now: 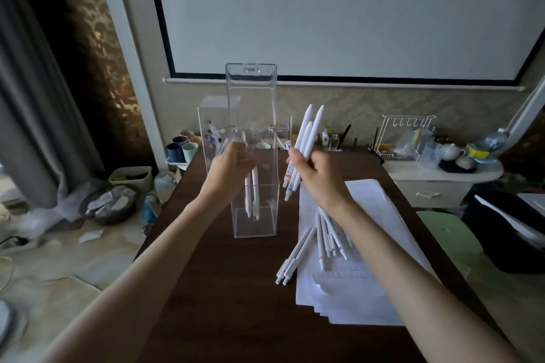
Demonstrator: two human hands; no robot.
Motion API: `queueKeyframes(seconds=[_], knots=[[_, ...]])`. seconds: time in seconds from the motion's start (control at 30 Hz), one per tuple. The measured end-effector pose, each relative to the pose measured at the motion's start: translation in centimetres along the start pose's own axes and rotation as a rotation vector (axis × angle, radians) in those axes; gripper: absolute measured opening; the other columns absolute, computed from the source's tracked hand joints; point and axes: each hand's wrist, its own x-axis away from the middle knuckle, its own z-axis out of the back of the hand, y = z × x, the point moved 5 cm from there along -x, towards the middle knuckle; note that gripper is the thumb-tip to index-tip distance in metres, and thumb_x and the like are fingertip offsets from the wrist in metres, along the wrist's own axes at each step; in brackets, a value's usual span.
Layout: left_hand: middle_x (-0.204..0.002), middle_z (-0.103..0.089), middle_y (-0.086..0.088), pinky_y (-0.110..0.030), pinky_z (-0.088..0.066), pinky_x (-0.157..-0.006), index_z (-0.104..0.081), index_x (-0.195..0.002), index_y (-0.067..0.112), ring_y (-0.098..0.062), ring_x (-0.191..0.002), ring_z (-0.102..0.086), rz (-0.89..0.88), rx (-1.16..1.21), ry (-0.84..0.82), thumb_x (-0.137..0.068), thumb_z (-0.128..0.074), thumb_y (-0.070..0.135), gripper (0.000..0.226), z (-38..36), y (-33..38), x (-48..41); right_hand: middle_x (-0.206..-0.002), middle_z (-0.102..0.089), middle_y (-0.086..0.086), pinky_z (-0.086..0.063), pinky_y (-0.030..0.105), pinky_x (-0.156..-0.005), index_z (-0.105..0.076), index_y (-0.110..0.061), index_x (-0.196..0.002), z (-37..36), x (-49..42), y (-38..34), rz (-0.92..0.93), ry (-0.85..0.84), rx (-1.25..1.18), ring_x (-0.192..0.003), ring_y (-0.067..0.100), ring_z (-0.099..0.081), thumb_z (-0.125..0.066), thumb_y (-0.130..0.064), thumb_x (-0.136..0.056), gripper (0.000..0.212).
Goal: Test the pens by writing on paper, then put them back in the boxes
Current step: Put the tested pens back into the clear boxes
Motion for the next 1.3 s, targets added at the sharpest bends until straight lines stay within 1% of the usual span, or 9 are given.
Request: queueKeyframes(seconds=[0.07,0.17,0.37,0.7,0.8,0.9,1.0,1.13,1.3], knots=[[-0.107,-0.06,0.002,-0.007,-0.047,-0.075,-0.049,-0.125,0.003,-0.007,-0.092,-0.06,-0.096,0.112,0.082,-0.088,-0.062,0.007,0.04,0.8,0.5,1.9,-0.054,-0.053,0.0,-0.035,0.015,-0.045,-0.065,0.008,-0.085,-0.3,-0.1,0.3,0.005,0.01,-0.009,-0.043,-0.001,-0.05,-0.051,-0.027,-0.097,0.039],[-0.121,-0.047,0.0,-0.016,-0.05,-0.083,-0.041,-0.131,0.008,-0.01,-0.104,-0.055,-0.208,0.124,0.253,-0.08,-0.07,0.021,0.06,1.8,-0.4,4.6,-0.064,-0.061,0.015,-0.042,0.029,-0.052,-0.062,0.008,-0.085,-0.4,-0.4,-0.2,0.013,0.091,-0.081,-0.054,0.008,-0.054,-0.051,-0.031,-0.096,0.042],[-0.15,-0.022,-0.009,-0.044,-0.033,-0.109,-0.006,-0.149,0.02,-0.02,-0.134,-0.031,0.101,0.099,-0.119,-0.059,-0.077,0.051,0.119,-1.9,-5.7,5.3,-0.051,-0.049,-0.01,-0.032,0.014,-0.045,-0.053,-0.013,-0.065,-3.0,-3.0,-2.8,0.1,0.149,-0.017,-0.041,0.001,-0.049,-0.054,-0.028,-0.095,0.034],[-0.129,-0.05,-0.017,-0.05,-0.045,-0.097,-0.013,-0.148,0.03,-0.032,-0.118,-0.05,0.142,0.143,-0.147,-0.077,-0.074,0.039,0.094,-3.7,-8.0,5.2,-0.065,-0.056,0.0,-0.041,0.023,-0.06,-0.064,-0.007,-0.088,-1.7,0.3,3.2,0.063,0.035,0.109,-0.062,0.013,-0.053,-0.055,-0.041,-0.091,0.035],[-0.14,-0.033,-0.011,-0.036,-0.035,-0.103,-0.025,-0.143,0.011,-0.019,-0.127,-0.033,0.036,0.045,0.091,-0.076,-0.076,0.031,0.086,-3.0,-6.7,7.0,-0.064,-0.053,0.0,-0.043,0.03,-0.061,-0.06,-0.011,-0.081,2.0,2.0,7.5,-0.112,0.0,0.206,-0.062,0.015,-0.053,-0.049,-0.044,-0.094,0.037],[-0.119,-0.04,-0.001,-0.035,-0.051,-0.083,-0.048,-0.121,0.006,-0.009,-0.101,-0.045,-0.147,0.036,0.303,-0.082,-0.07,0.018,0.046,-2.5,-3.3,10.0,-0.073,-0.062,0.004,-0.042,0.032,-0.063,-0.061,-0.01,-0.08,7.3,3.1,12.0,-0.276,0.156,0.402,-0.07,0.023,-0.058,-0.051,-0.039,-0.092,0.033],[-0.1,-0.05,0.006,-0.037,-0.056,-0.064,-0.057,-0.1,0.012,-0.008,-0.077,-0.055,-0.199,0.021,0.032,-0.086,-0.063,0.025,0.02,-6.0,-0.9,10.6,-0.078,-0.064,0.013,-0.044,0.034,-0.065,-0.062,-0.003,-0.08,10.8,3.9,14.8,-0.441,0.172,0.518,-0.075,0.029,-0.061,-0.057,-0.042,-0.089,0.04],[-0.108,-0.047,0.004,-0.034,-0.051,-0.074,-0.049,-0.113,0.016,-0.014,-0.091,-0.053,0.025,-0.184,-0.308,-0.08,-0.054,0.063,0.057,-11.8,0.1,9.8,-0.059,-0.035,0.001,-0.022,0.031,-0.048,-0.033,-0.018,-0.059,10.0,4.7,17.2,-0.632,-0.073,0.604,-0.051,0.018,-0.035,-0.053,-0.07,-0.078,0.058],[-0.117,-0.047,-0.006,-0.033,-0.046,-0.088,-0.043,-0.117,0.009,-0.021,-0.109,-0.049,0.204,-0.493,-0.466,-0.068,-0.053,0.076,0.084,-15.0,-0.9,9.7,-0.114,-0.05,0.009,-0.036,0.029,-0.061,-0.048,-0.014,-0.112,7.9,4.5,17.9,-0.692,-0.188,0.747,-0.1,0.026,-0.057,-0.051,-0.081,-0.07,0.079]])
